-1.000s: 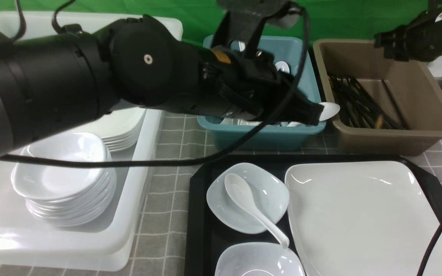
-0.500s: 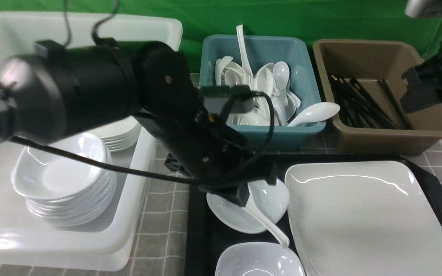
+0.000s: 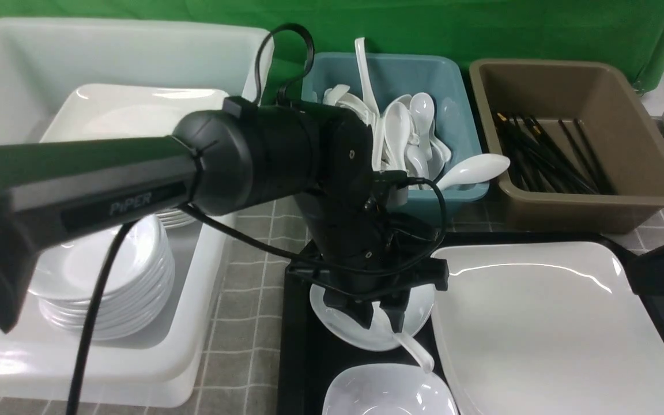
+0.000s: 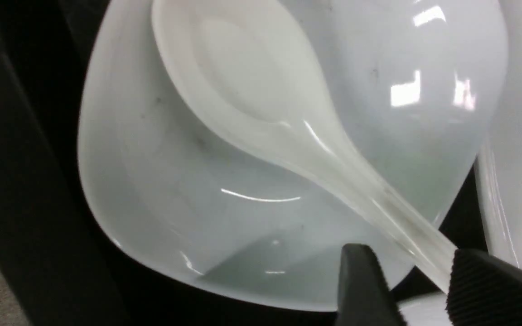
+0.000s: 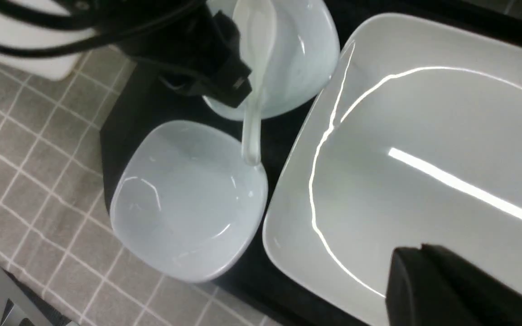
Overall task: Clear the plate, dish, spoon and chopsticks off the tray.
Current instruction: Use the left arm to grab a soup spoon from the plate
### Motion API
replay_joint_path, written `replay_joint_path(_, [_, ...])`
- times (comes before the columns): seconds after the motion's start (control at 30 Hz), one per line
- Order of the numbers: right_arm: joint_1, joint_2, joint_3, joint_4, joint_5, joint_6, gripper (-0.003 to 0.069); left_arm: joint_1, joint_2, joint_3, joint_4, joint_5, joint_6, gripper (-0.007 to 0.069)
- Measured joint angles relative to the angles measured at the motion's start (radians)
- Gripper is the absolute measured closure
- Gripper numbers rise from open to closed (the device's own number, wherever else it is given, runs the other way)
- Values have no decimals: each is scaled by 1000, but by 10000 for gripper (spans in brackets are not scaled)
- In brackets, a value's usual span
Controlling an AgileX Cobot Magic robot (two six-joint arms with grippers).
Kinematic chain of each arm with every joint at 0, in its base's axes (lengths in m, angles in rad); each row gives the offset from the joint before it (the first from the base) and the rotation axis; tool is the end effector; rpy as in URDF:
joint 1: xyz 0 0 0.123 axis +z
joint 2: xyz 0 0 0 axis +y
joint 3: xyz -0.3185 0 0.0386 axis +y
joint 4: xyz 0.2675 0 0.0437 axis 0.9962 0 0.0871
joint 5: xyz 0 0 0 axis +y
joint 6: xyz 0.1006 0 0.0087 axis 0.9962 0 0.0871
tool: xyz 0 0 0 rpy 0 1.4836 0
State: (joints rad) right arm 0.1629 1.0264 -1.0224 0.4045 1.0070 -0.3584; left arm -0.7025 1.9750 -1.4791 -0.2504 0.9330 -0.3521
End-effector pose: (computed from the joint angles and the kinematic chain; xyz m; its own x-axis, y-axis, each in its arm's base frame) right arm 0.1879 0.0649 0.3843 -0.7089 -0.2437 -0.6618 -0.4592 0.8717 0.1709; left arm 0.3233 -0.3001 0.2158 -0.9718 0.2035 -0.1187 0.2298 0.9303 -0.2859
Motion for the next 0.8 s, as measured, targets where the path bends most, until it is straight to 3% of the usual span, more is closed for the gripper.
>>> replay_joint_path(0.07, [0, -33, 3, 0, 5, 2, 632, 0, 15, 0, 0, -22, -44, 240])
replay_joint_path(0.17, [0, -66, 4, 0, 6, 3, 632, 0, 24, 0, 0, -68, -83, 174])
replay_joint_path(0.4, [0, -111, 4, 0, 9, 3, 632, 0, 61, -4, 6, -103, -153, 155])
replay_joint_path(0.53, [0, -111, 4, 1, 13, 3, 632, 0, 79, -9, 7, -92, -175, 196])
replay_joint_path(0.67, [0, -111, 4, 1, 16, 3, 632, 0, 82, -10, 13, -83, -178, 321])
replay_joint_path(0.7, [0, -111, 4, 1, 16, 3, 632, 0, 82, -10, 15, -82, -178, 321])
replay_joint_path(0.8, [0, -111, 6, 1, 17, 3, 632, 0, 82, -10, 32, -50, -179, 497])
